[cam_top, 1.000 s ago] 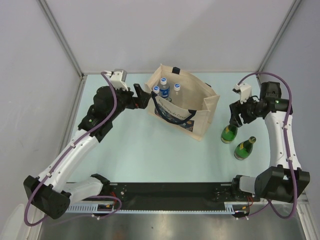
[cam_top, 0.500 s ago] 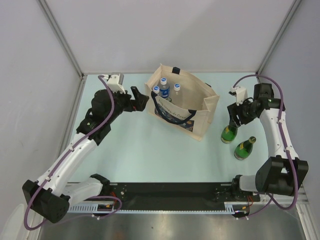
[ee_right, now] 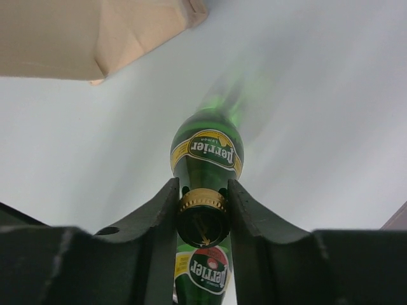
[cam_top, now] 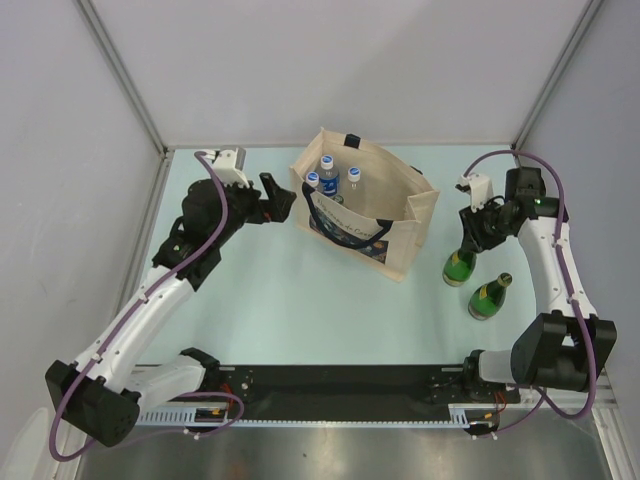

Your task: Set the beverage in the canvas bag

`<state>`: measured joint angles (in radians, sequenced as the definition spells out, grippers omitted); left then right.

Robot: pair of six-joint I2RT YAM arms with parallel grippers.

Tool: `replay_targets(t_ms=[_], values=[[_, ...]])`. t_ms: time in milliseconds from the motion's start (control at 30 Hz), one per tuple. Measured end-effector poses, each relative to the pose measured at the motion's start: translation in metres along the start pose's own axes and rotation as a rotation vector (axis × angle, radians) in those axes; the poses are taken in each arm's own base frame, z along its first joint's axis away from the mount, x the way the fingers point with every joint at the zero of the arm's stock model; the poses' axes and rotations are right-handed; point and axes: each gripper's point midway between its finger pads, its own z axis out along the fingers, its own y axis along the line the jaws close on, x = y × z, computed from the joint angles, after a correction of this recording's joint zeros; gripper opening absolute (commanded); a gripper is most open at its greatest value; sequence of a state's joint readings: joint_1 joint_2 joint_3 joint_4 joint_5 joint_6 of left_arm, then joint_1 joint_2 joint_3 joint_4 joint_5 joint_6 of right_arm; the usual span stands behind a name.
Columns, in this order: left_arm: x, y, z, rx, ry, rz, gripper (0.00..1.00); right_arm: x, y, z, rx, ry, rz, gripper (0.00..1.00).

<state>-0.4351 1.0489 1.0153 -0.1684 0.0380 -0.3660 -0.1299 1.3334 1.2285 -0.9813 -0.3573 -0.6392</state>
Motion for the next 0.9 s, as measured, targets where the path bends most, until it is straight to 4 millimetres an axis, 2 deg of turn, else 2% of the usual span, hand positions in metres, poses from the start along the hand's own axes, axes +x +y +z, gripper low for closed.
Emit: replay_targets(t_ms=[67,100,267,367,500,767,900], values=[[0.001,0.0,0.0,-0.001,0.001,0.0,1.0,0.0,0.0,0.0,0.0,0.0,-0.007,0.02],[0.001,0.0,0.0,-0.001,0.002,0.0,1.0,0.0,0.0,0.0,-0.001,0.001,-0.008,0.0],[0.001,-0.001,0.0,0.009,0.004,0.0,1.0,0.002,0.0,-0.006,-0.015,0.019,-0.002,0.0],[0.002,-0.002,0.0,0.016,0.007,-0.001,1.0,-0.006,-0.005,-0.019,-0.017,0.01,0.019,0.0],[0.001,-0.001,0.0,0.016,0.008,-0.002,1.0,-0.041,-0.02,-0.049,0.034,-0.079,-0.003,0.0],[0.004,0.003,0.003,0.015,0.019,-0.006,1.0,-0.134,-0.038,-0.127,0.157,-0.33,-0.089,0.0],[0.007,0.004,0.006,0.013,0.03,-0.007,1.0,-0.178,-0.042,-0.152,0.182,-0.43,-0.125,0.0]])
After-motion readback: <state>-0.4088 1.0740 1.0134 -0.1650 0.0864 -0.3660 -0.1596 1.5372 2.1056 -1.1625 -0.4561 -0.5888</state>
